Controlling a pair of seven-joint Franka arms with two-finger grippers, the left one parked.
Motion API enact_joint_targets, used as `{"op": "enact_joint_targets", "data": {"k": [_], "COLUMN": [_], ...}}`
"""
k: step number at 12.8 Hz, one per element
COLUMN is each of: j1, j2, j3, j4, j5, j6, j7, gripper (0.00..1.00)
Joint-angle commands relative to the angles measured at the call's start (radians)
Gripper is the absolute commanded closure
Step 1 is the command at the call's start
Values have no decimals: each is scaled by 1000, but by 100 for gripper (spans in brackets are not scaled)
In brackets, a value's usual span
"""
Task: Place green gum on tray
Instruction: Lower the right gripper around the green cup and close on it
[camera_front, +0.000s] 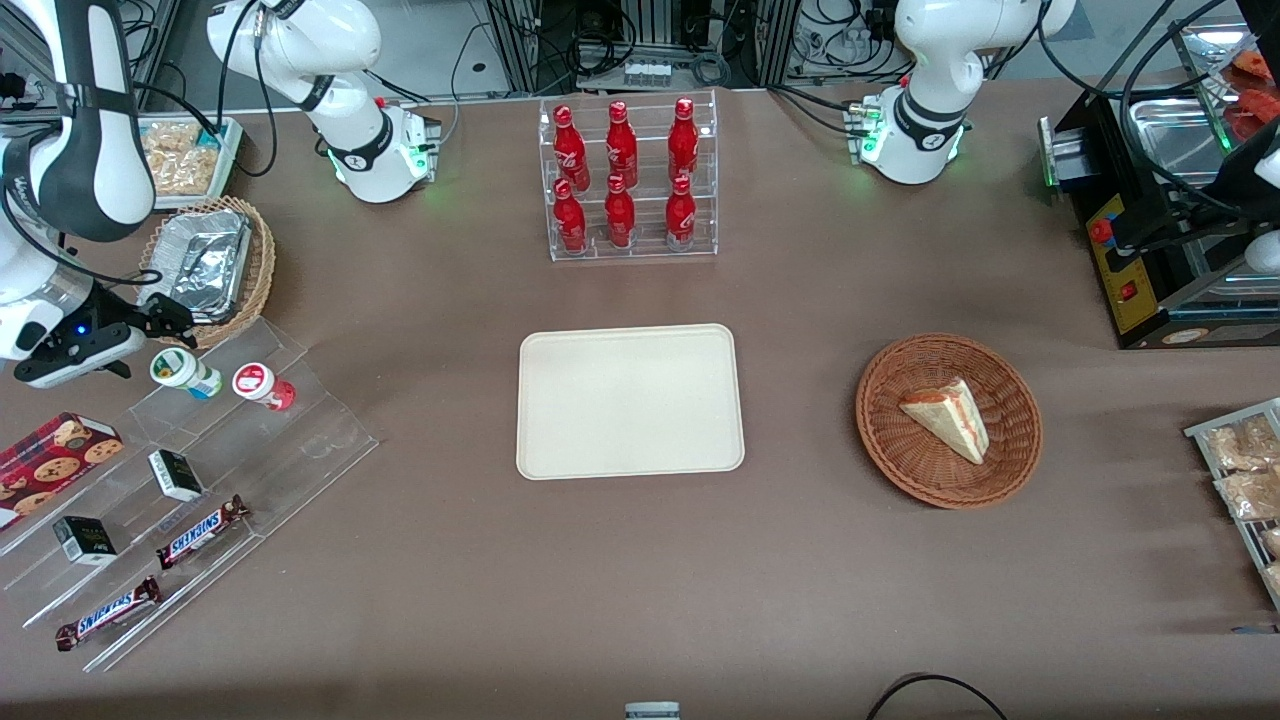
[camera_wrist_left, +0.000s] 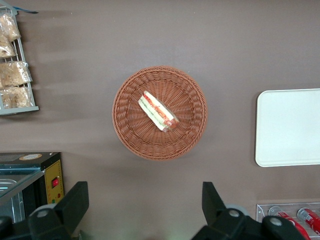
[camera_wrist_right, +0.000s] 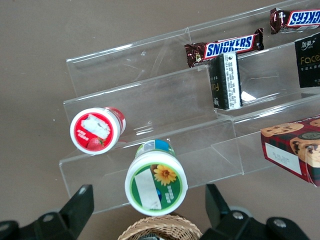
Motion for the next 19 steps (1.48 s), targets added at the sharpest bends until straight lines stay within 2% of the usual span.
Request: {"op": "enact_joint_targets", "data": {"k": [1, 9, 11, 12, 14, 15, 19], "j1": [-2, -2, 0, 0, 1, 3, 9], "j2": [16, 59, 67, 67, 67, 67, 52], "j3": [-10, -10, -10, -10, -10, -10, -7], "j4": [-2, 1, 1, 1, 1, 3, 27], "j5": [-10, -8, -8, -8, -5, -5, -5], "j6": [34, 57, 59, 59, 58, 56, 19], "j7": [-16, -16, -16, -16, -6, -1, -1], "gripper": [1, 1, 7, 17, 87, 100, 100]}}
